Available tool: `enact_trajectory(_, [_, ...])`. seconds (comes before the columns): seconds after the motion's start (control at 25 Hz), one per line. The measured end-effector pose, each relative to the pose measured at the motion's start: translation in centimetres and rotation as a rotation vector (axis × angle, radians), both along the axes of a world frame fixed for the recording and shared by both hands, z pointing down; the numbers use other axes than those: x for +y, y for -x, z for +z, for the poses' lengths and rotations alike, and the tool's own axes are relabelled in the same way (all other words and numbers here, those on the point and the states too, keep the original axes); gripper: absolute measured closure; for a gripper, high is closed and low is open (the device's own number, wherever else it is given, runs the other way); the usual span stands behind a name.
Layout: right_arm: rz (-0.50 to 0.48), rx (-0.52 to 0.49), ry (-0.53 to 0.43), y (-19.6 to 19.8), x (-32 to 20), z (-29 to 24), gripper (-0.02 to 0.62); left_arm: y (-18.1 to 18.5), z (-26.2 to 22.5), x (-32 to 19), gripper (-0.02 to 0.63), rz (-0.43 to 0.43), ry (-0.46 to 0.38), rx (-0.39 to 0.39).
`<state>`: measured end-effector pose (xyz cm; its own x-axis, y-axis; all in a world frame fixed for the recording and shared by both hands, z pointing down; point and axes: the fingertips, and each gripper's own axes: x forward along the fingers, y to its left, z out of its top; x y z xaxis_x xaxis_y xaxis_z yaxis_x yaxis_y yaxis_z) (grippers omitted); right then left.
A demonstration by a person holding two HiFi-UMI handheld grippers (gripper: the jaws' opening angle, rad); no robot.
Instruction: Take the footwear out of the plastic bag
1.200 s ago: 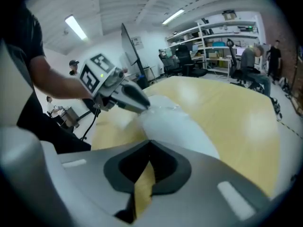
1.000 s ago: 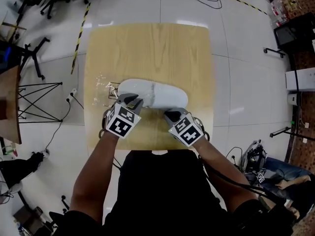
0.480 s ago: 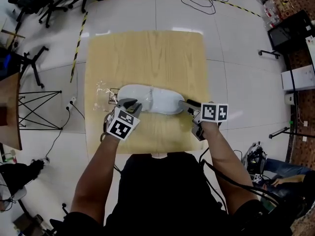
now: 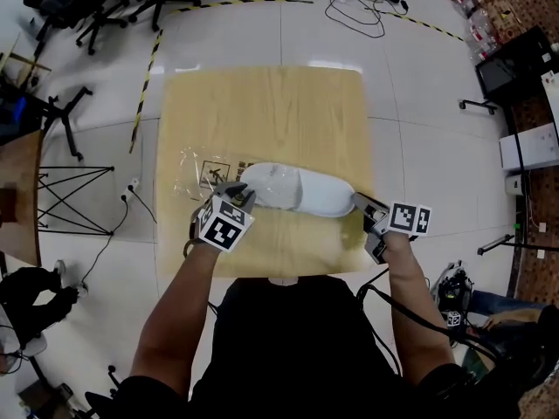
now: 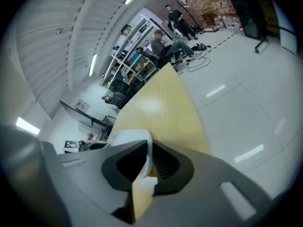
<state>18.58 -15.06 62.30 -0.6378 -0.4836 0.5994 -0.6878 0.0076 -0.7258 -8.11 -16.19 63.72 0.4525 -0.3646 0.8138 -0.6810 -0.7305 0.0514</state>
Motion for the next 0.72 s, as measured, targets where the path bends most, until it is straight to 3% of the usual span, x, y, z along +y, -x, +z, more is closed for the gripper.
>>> enact_trajectory(0.16, [0.02, 0.119, -0.016, -3.4, 0.9, 0.6, 0.532, -0.3, 0.6, 0.3, 0.532, 0.01, 0.014, -0.014])
enact_trajectory(0.24, [0.011, 0.211, -0.008, -4.1, 1.1, 1.2, 0.336, -0.3, 0.8, 0.3, 0.546, 0.007, 0.016, -0.025])
enact_trajectory(0.32, [0.008, 0.306, -0.026, -4.7, 1.2, 1.1, 0.306, -0.4, 0.9, 0.3, 0.553, 0.002, 0.018, -0.026])
enact_trajectory(0.4, [-0.048, 0.387, -0.073, -3.9, 1.3, 0.8, 0.234, -0.6, 0.9, 0.4, 0.565, 0.003, 0.017, -0.027])
enact_trajectory(0.48, [-0.131, 0.423, -0.11, -2.0, 1.2, 0.7, 0.23, -0.7, 1.0, 0.4, 0.566, 0.004, 0.019, -0.031])
enact_trajectory(0.52, [-0.144, 0.393, -0.103, -1.0, 1.1, 0.8, 0.23, -0.7, 1.0, 0.4, 0.566, 0.003, 0.022, -0.032])
enact_trajectory(0.64, [-0.041, 0.211, -0.03, 0.2, 0.4, 1.2, 0.291, -0.7, 1.2, 0.2, 0.568, -0.005, 0.034, -0.041])
enact_trajectory(0.72, [0.014, 0.138, 0.008, -0.4, 0.4, 1.4, 0.391, -0.6, 1.4, 0.2, 0.572, -0.013, 0.042, -0.047])
